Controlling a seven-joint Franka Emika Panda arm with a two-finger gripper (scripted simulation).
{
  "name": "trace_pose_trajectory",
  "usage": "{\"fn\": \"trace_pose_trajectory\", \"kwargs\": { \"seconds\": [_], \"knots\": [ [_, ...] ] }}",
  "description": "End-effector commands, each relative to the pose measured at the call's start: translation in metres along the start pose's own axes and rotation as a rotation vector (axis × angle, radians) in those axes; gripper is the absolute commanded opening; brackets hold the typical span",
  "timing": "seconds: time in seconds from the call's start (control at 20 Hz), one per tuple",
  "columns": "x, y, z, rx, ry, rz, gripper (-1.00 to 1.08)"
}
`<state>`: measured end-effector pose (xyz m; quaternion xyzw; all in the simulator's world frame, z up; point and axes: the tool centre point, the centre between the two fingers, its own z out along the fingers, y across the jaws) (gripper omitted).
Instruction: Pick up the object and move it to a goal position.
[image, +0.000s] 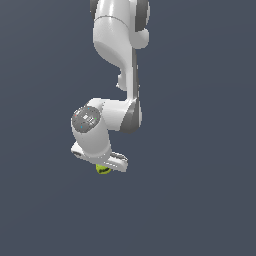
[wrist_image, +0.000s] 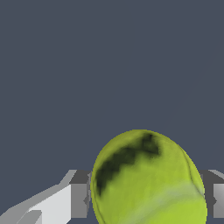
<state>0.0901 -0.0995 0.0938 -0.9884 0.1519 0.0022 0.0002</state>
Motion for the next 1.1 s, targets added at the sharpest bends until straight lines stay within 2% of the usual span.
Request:
{"fn": "trace_pose_trajectory", "kwargs": {
  "seconds": [0.0,0.6,1.05],
  "knots": [
    [0.001,0.018,-0.024,0.0,0.003,0.001,-1.0],
    [0.007,0.095,-0.126,0.001,0.004,0.001,-1.0],
    [0.01,0.112,-0.149,0.0,0.004,0.001,-1.0]
  ]
}}
